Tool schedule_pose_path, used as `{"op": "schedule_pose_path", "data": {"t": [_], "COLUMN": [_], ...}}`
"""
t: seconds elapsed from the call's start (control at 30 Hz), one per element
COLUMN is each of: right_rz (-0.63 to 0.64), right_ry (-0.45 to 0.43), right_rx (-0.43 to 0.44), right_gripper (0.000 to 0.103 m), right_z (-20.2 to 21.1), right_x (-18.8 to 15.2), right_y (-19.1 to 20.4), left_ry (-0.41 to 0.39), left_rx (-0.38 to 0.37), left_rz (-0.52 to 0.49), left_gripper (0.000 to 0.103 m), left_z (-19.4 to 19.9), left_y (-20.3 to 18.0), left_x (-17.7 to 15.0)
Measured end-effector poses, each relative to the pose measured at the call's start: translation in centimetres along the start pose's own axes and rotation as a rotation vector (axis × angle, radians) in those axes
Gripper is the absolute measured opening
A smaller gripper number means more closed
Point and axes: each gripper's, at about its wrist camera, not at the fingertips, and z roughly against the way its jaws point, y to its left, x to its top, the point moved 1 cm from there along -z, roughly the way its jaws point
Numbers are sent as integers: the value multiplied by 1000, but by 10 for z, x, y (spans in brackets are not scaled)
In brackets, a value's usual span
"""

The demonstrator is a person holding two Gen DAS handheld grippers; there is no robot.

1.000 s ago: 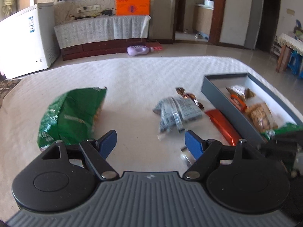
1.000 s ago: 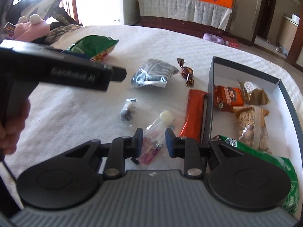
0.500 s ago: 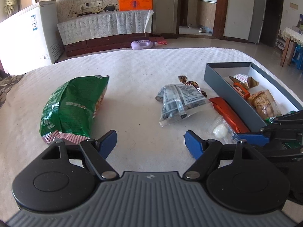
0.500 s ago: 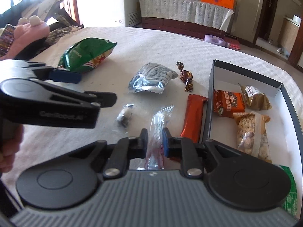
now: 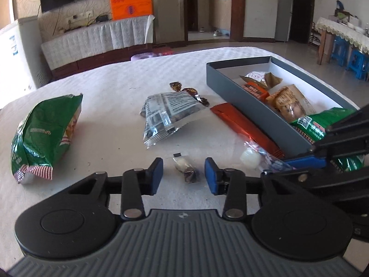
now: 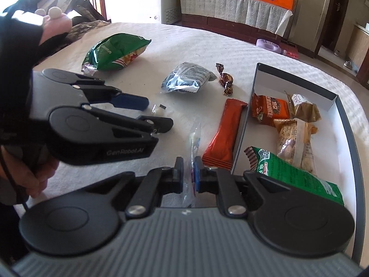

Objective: Organize snacks
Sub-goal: 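Grasp the small clear packet with the right gripper while the left grasps a small dark candy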

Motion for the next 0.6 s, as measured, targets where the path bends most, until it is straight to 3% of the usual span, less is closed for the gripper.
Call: {"op": "schedule_pose_path", "data": {"t": [0.17, 0.33, 0.6], "right_rz": [0, -21, -46], "right_ry": [-15, -38, -86], "right_rx": [6, 2, 11], "right_gripper": [12, 12, 12], "right_z": [4, 11, 26], "right_x": [2, 3, 5], "right_y": [2, -1, 3], "left_ry": [4, -42, -61], "left_rx": [-38, -67, -34], "left_rz": [60, 84, 80], "left_gripper": [23, 22, 22], "left_z": [3, 18, 39], "left_y": [6, 12, 9], "left_x": [0, 7, 13]}}
